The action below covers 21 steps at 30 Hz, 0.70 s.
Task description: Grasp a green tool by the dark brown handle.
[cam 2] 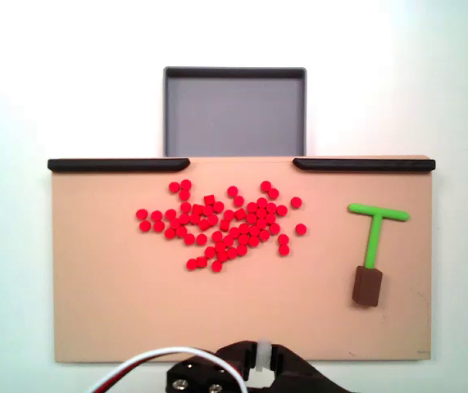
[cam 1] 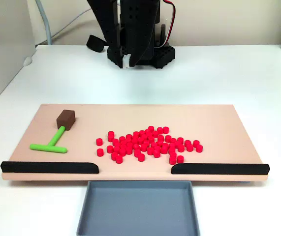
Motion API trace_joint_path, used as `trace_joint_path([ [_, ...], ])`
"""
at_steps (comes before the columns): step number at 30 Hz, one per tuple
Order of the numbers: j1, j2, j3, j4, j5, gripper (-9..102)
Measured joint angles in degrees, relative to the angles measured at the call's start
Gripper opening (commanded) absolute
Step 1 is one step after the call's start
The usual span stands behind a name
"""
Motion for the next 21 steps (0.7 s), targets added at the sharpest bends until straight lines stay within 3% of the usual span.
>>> trace_joint_path([
  [15, -0.70, -1.58, 0.00, 0.00, 0.88, 0],
  [21, -0.70, -1.58, 0.00, 0.00, -3.52, 0],
])
